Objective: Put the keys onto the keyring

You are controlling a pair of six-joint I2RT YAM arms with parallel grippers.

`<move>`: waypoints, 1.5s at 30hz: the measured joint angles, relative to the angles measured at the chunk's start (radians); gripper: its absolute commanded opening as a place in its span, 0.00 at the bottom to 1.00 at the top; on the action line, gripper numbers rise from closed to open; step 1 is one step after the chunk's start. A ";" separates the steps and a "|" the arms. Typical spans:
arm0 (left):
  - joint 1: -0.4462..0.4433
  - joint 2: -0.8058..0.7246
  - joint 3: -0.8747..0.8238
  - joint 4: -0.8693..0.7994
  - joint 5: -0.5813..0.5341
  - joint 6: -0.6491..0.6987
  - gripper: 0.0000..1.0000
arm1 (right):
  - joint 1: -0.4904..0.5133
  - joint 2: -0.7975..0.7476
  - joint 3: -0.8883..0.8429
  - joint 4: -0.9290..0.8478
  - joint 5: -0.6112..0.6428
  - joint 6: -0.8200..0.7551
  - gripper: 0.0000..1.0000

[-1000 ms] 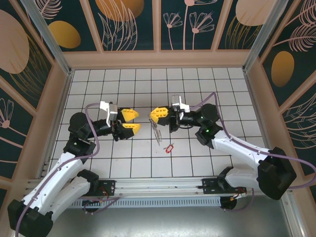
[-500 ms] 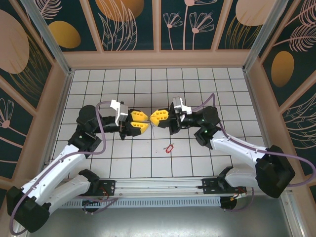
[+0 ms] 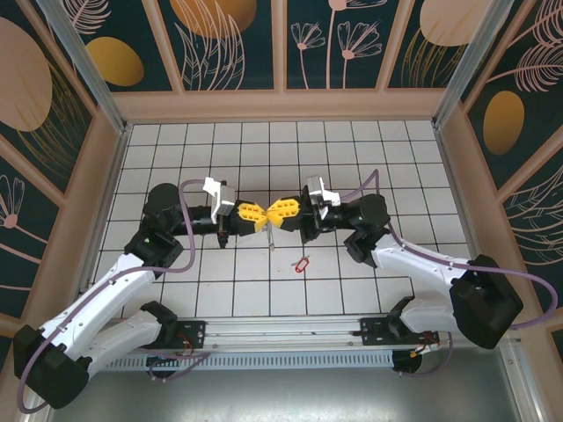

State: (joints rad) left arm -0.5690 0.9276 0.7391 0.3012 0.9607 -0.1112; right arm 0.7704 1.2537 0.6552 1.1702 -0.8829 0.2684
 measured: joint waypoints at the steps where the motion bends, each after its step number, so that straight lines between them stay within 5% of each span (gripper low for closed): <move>1: 0.000 0.000 0.000 -0.006 -0.002 0.005 0.00 | 0.000 -0.002 -0.003 -0.003 0.003 0.000 0.02; 5: -0.002 0.002 0.027 -0.100 -0.025 0.059 0.00 | 0.003 -0.048 -0.010 -0.124 0.027 -0.058 0.33; 9: -0.002 0.023 0.114 -0.262 -0.064 0.168 0.00 | 0.016 -0.166 0.000 -0.406 0.092 -0.210 0.41; 16: -0.003 0.116 0.301 -0.592 -0.151 0.387 0.00 | 0.059 -0.341 0.098 -0.958 0.327 -0.435 0.35; 22: -0.028 0.153 0.324 -0.767 -0.227 0.468 0.00 | 0.140 -0.350 0.143 -1.223 0.517 -0.536 0.25; 31: -0.100 0.189 0.349 -0.888 -0.312 0.505 0.00 | 0.146 -0.262 0.189 -1.310 0.583 -0.615 0.24; 45: -0.131 0.214 0.351 -0.916 -0.341 0.512 0.00 | 0.146 -0.250 0.192 -1.300 0.475 -0.637 0.27</move>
State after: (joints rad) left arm -0.6998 1.1419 1.0901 -0.6147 0.6197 0.4004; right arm 0.9165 1.0039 0.8467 -0.1299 -0.4080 -0.3687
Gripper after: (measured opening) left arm 0.044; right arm 0.267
